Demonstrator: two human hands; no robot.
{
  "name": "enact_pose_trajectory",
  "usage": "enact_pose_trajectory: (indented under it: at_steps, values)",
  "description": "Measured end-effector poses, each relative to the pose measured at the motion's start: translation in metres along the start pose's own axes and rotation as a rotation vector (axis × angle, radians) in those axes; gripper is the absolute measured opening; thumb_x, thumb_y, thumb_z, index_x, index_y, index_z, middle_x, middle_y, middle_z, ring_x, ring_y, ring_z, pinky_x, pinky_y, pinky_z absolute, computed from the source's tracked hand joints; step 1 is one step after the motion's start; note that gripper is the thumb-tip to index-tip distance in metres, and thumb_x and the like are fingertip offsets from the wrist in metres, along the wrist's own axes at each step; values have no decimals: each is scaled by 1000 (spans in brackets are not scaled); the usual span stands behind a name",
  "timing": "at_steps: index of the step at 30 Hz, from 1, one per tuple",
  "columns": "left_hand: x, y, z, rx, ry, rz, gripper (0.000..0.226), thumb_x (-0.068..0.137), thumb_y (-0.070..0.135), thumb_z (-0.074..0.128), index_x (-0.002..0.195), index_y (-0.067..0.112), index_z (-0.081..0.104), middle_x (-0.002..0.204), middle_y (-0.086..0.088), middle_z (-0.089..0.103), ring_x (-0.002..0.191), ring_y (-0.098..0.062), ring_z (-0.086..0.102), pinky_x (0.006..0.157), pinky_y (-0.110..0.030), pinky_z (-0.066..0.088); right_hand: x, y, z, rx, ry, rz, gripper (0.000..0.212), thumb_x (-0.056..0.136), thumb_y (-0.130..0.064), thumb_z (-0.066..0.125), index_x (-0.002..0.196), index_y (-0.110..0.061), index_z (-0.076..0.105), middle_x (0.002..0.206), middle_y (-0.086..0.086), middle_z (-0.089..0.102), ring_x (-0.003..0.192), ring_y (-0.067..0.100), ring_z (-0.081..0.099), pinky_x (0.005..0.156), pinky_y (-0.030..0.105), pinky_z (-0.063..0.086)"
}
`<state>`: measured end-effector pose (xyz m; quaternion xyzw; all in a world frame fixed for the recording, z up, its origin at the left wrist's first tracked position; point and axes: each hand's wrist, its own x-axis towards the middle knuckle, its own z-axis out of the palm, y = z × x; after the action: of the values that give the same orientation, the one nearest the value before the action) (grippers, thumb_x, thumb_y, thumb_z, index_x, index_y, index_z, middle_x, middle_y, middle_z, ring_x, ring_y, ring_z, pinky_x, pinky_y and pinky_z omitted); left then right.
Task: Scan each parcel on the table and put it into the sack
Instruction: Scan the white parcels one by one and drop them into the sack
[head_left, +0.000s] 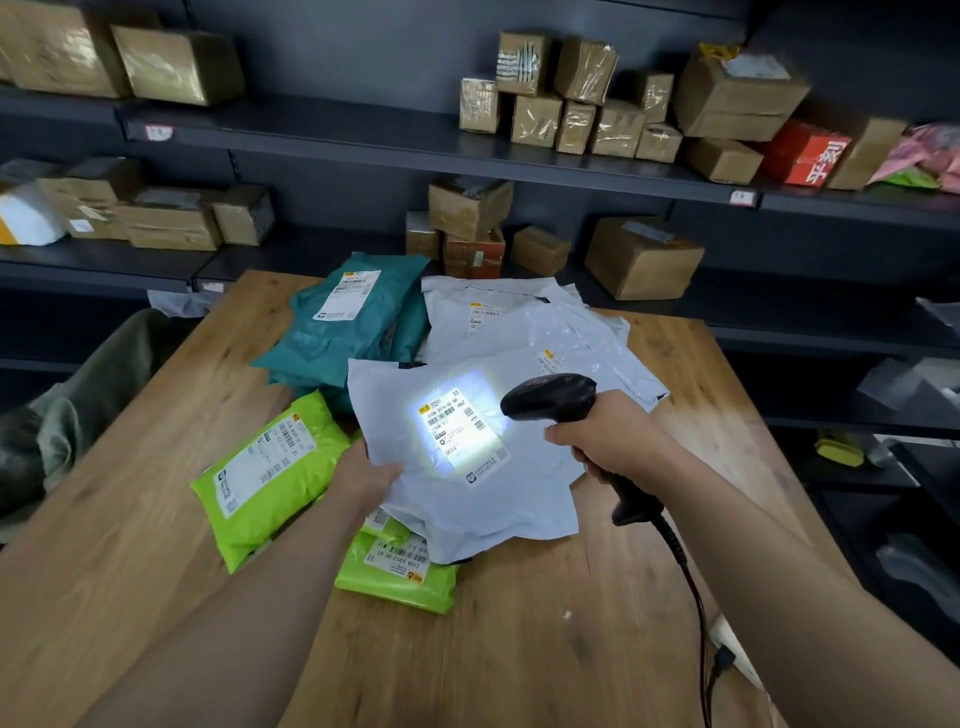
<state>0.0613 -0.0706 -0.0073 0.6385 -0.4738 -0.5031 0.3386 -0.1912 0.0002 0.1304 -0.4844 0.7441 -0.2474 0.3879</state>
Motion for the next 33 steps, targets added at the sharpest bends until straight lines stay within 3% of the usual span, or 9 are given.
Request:
enact_pose_trajectory:
  at_steps: [11,13,17,21,23,26,28,31,33]
  values:
    - [3,-2,2,7,20,4,44,85,2,67,128,2,54,125,-18,60,103,-31,58,81,-37,45,1,-2,-1,14,3,-15,21,78,-19,68,67,-11,52,54,3,52,41,15,44,45,25,39]
    - [1,0,2,-27,11,15,43,85,2,66,126,4,55,122,-16,61,98,-28,59,80,-35,46,1,-1,-1,71,18,-35,20,79,-21,68,69,-10,55,56,4,55,41,14,45,44,24,39]
    - [-7,10,-6,-121,-20,100,31,86,5,66,113,18,58,114,-8,66,88,-16,63,71,-30,50,7,4,4,288,13,-36,20,81,-28,72,94,-13,68,69,6,70,49,14,61,47,24,48]
    - [-22,32,-36,-302,-48,127,27,89,6,64,114,15,62,111,-7,71,93,-23,69,81,-37,55,19,14,25,461,-85,39,28,80,-34,77,96,-12,71,94,8,70,84,24,70,67,36,60]
    - [-33,41,-58,-386,-87,149,26,90,7,63,115,16,62,108,-3,73,94,-21,70,79,-34,57,22,15,43,436,-129,63,30,79,-40,77,92,-14,74,101,4,71,91,22,65,79,38,55]
    - [-49,53,-100,-471,-101,156,24,91,11,62,113,21,62,104,4,74,91,-14,72,67,-25,57,19,5,78,524,-266,115,34,80,-42,74,91,-10,74,91,-1,73,83,15,68,67,29,52]
    - [-58,59,-133,-518,-79,157,26,91,14,62,116,21,61,108,4,73,95,-14,71,70,-27,57,13,-7,108,649,-366,155,30,77,-38,74,88,-10,72,81,-1,72,70,15,66,61,27,52]
    - [-72,60,-190,-575,-50,179,26,91,16,62,116,22,62,111,2,72,96,-15,70,71,-29,57,0,-37,162,730,-493,180,35,66,-38,76,87,-11,70,79,4,66,71,21,57,70,34,47]
    - [-80,60,-222,-608,-36,174,24,89,17,63,112,23,63,110,1,73,96,-16,71,73,-30,58,-7,-58,193,780,-556,186,35,65,-37,78,86,-10,70,79,8,65,71,24,61,74,36,50]
